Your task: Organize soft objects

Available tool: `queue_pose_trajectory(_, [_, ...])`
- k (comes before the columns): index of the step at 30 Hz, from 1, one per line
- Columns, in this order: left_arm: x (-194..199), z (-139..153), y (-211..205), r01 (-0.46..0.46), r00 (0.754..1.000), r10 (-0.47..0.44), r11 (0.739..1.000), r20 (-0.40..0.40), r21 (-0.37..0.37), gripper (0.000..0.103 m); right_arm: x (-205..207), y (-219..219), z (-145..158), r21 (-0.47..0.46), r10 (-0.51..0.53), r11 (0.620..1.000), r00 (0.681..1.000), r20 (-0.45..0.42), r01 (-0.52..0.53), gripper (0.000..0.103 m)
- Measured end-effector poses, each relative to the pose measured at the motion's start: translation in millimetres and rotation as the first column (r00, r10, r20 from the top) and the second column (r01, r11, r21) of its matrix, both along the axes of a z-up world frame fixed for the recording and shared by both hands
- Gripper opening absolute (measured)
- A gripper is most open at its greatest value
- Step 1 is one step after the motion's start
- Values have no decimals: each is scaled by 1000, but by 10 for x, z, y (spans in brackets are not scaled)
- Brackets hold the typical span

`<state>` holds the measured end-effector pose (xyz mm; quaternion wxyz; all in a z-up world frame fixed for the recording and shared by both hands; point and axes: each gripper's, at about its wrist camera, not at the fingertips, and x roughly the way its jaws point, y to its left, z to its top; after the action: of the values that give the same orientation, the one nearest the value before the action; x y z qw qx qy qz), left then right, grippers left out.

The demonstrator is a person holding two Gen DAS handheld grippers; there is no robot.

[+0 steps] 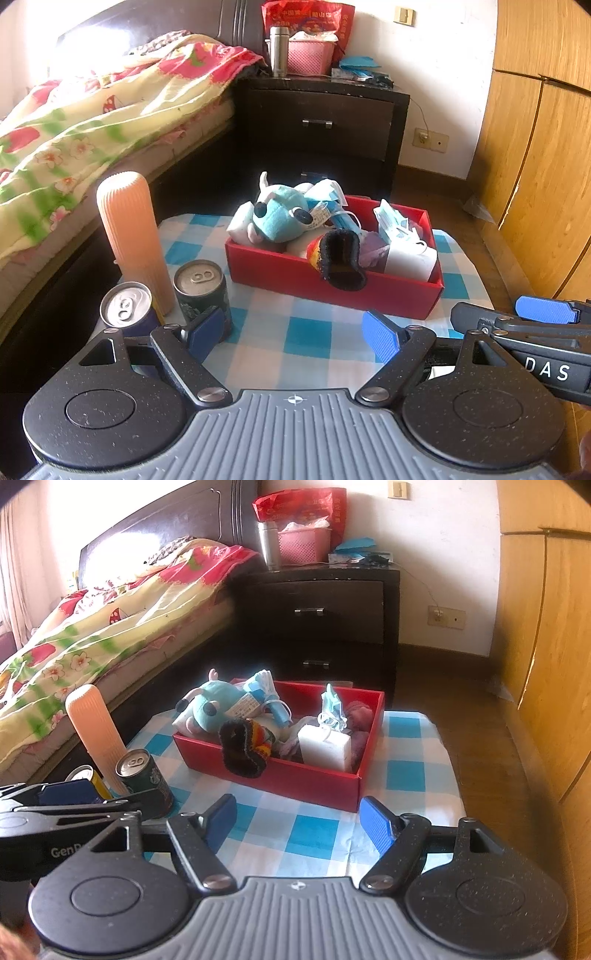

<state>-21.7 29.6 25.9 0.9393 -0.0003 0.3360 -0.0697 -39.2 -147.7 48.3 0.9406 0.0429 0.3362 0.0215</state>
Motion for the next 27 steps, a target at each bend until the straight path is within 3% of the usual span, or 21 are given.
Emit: queue_pose_trajectory(27, [-21, -4, 8, 22, 1000, -22, 1000, 20, -5, 81, -19, -15, 13, 11, -11, 1000, 1000, 19, 11, 52])
